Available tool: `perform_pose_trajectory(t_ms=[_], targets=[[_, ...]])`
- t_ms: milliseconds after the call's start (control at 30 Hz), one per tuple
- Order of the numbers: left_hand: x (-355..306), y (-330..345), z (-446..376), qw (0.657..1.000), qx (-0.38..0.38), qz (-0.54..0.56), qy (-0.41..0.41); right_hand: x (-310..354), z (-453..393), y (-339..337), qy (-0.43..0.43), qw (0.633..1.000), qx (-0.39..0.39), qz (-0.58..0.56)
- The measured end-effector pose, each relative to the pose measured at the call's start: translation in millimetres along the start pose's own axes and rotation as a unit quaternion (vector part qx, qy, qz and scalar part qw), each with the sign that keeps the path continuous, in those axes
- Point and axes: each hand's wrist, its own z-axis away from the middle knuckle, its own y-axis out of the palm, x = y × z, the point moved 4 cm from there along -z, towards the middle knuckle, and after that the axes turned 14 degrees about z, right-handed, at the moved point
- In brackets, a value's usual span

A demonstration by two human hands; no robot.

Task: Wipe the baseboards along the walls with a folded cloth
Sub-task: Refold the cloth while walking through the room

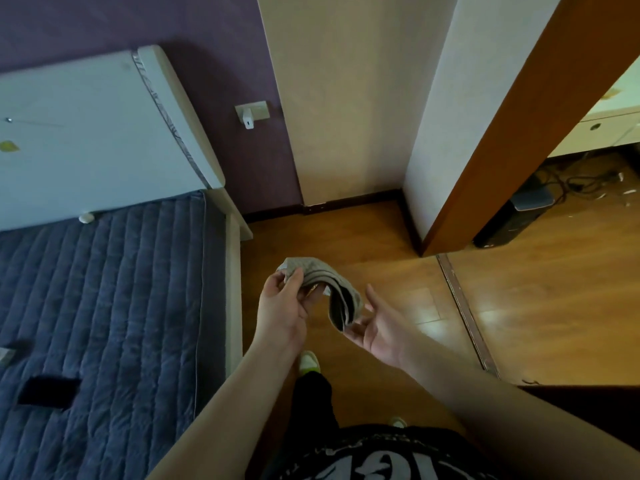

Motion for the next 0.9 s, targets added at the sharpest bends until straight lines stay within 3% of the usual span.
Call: perform_pose_trajectory(t_ms=[100, 400, 767, 900], targets=[[-21.1, 9.5, -35.5, 1.000, 0.009, -0.024, -0.011, 20.1, -27.3, 18.5, 0.020, 0.997, -0.065, -0.023], [-65.9, 46.4, -113.7, 0.997, 0.049, -0.059, -0.029, 74.3, -69.3, 68.8, 0.056, 0.993, -0.103, -0.024], [-38.2, 109.3, -170.8, 0.991, 0.067, -0.093, -0.062, 141.9, -75.3, 42.5, 0.023, 0.994, -0.020, -0.109], [-12.6, 143.4, -186.2, 0.987, 0.068, -0.130, -0.063, 171.3, -86.3, 4.9, 0.015, 0.988, -0.051, -0.146]])
